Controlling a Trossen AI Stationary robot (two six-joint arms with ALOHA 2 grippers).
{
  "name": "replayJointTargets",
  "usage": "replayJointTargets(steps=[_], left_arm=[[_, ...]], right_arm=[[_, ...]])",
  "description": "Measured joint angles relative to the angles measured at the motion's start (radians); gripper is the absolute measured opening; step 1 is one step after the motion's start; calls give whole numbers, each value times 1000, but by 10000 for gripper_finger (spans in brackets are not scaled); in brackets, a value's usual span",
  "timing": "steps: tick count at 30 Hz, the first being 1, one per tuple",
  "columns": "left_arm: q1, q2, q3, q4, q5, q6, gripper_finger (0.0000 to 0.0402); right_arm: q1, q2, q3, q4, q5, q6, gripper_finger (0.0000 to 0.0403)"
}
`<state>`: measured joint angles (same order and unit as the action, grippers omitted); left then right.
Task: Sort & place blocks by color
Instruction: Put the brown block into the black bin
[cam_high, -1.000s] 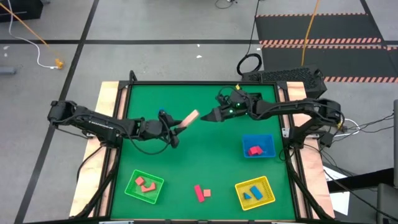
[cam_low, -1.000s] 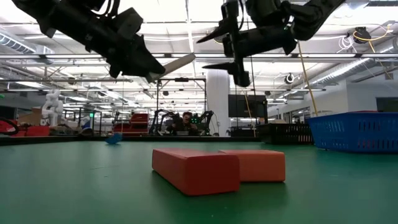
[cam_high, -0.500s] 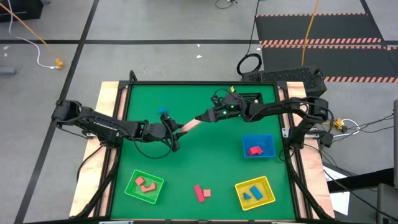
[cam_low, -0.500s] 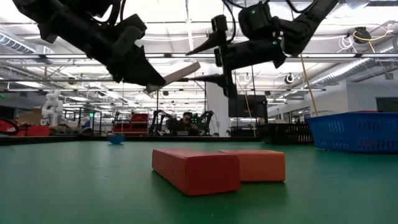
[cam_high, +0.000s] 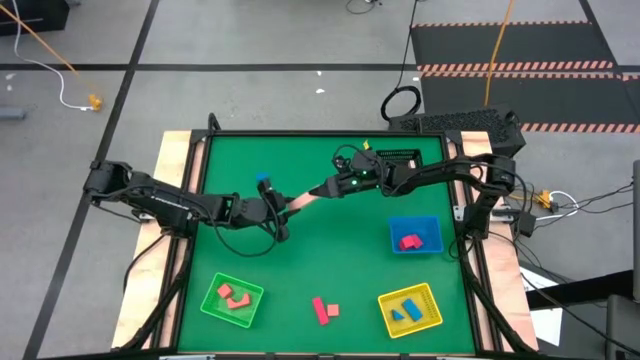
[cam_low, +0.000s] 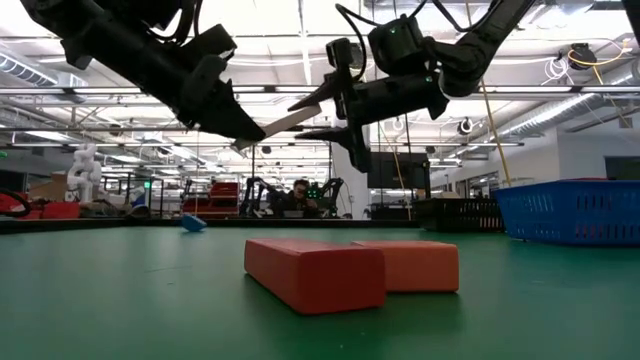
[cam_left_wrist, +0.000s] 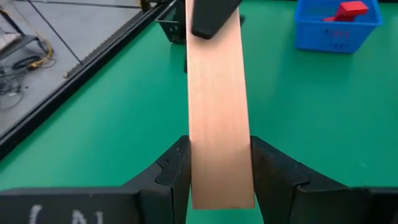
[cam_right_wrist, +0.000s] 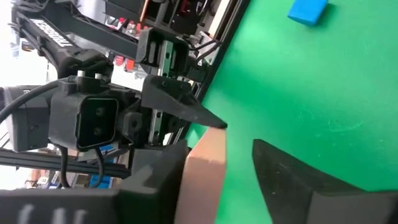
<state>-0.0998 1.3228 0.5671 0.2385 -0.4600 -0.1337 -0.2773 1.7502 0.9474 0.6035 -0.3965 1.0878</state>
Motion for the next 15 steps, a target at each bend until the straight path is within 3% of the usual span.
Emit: replayJointTargets(steps=[7,10,15], left_arm=[[3,0,0,-1,-21,-2,138],[3,0,0,7,-26,-16,187],[3,-1,0,11,-34,-23,261]], right_arm=[[0,-2,1,1,3,-13,78],[-3,0,1,-10,4,-40,43],[-18,-1,0,-11,-38,-71,42]])
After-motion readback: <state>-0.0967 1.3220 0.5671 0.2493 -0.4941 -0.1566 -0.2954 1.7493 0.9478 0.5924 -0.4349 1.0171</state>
